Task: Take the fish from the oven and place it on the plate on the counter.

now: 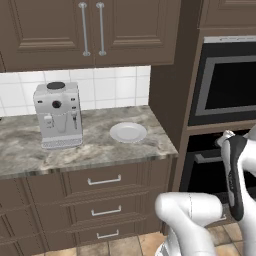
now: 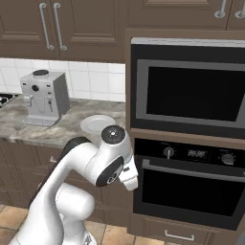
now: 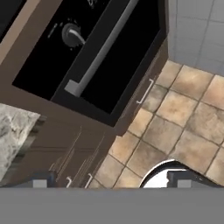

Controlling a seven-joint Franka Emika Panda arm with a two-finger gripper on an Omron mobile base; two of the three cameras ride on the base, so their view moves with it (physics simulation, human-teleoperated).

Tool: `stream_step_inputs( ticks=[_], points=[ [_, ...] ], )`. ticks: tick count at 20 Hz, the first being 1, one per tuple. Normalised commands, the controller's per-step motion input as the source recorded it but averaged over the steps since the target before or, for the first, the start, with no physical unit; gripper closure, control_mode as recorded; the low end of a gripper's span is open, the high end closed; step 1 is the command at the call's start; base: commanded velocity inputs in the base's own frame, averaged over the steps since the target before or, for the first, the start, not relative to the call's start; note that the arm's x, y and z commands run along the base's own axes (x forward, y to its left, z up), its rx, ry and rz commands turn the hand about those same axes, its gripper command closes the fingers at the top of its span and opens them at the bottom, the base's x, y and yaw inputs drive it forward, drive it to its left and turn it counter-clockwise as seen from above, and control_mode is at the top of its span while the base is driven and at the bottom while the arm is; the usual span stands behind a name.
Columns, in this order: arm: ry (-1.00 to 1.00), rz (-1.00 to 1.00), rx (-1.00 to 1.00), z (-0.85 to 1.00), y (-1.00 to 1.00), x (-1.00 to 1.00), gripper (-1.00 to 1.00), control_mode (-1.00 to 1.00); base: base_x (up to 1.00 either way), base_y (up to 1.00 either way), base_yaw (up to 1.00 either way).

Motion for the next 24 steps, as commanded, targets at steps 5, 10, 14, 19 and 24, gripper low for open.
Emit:
stream_step_inputs(
  ticks=[5,10,14,19,24],
  points=[
    [-0.32,-0.06,0.10,-0.17,-0.68,-0.01,-1.00,-1.00,0.00,0.00,0.00],
    [-0.34,0.00,0.08,-0.25,-0.50,0.00,-1.00,-1.00,0.00,0.00,0.00],
    [-0.25,0.00,0.10,-0.38,-0.32,0.14,-1.00,-1.00,0.00,0.00,0.00],
    [-0.03,0.00,0.16,-0.32,-0.38,0.28,-1.00,-1.00,0.00,0.00,0.00],
    [0.00,0.00,0.27,-0.18,-0.35,0.25,-1.00,-1.00,0.00,0.00,0.00]
  ],
)
